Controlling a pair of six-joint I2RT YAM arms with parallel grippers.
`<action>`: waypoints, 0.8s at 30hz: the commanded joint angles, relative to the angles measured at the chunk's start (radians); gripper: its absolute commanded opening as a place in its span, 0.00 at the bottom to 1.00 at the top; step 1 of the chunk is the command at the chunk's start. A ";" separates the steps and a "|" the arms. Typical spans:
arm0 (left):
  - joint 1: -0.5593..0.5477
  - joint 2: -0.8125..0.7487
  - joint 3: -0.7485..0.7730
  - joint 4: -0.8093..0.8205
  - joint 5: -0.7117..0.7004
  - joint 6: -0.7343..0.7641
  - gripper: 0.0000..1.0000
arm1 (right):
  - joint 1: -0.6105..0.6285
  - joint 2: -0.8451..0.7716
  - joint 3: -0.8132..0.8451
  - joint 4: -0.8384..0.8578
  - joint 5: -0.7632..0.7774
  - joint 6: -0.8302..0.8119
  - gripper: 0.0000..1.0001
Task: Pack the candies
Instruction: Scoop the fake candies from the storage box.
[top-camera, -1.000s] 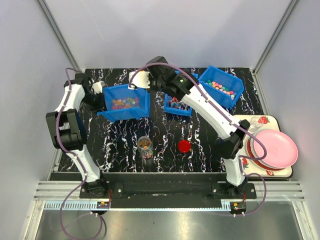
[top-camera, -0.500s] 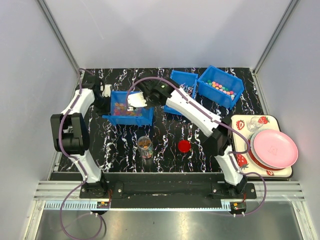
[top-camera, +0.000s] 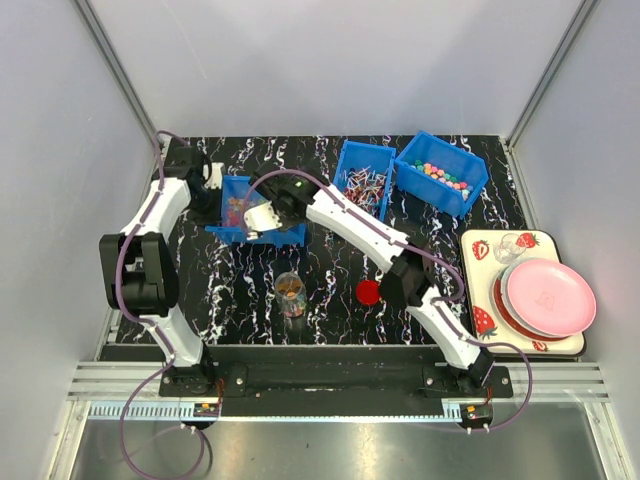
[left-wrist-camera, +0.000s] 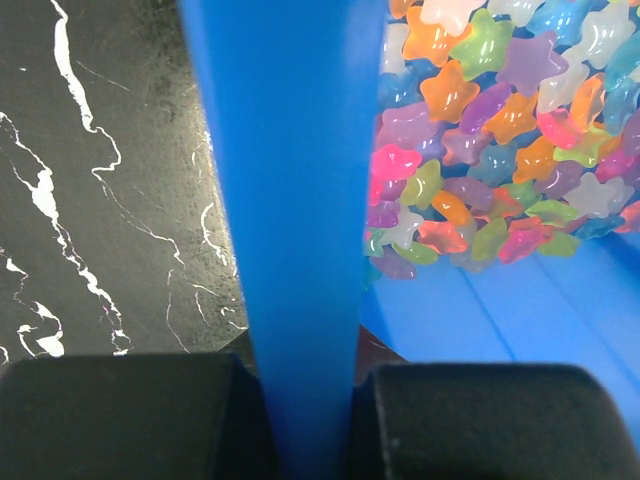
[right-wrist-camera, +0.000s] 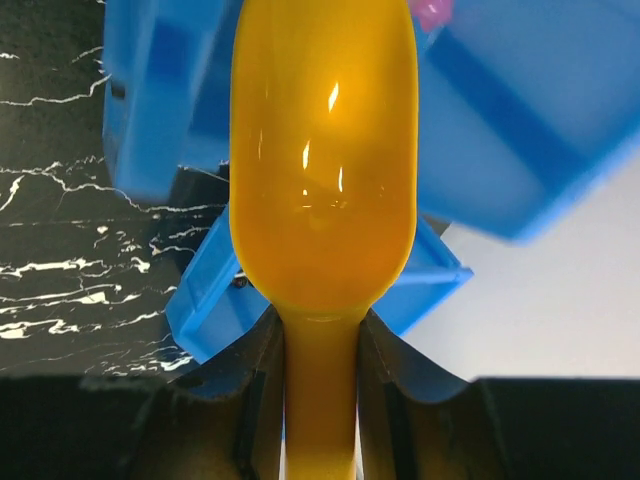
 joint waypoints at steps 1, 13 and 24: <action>-0.013 -0.097 0.005 0.078 0.016 -0.022 0.00 | 0.005 0.034 0.051 0.021 0.056 -0.067 0.00; -0.053 -0.139 -0.025 0.105 -0.013 -0.029 0.00 | 0.052 0.102 0.051 0.124 -0.003 -0.137 0.00; -0.053 -0.143 -0.054 0.123 0.016 -0.032 0.00 | 0.058 0.168 0.064 0.219 -0.151 -0.109 0.00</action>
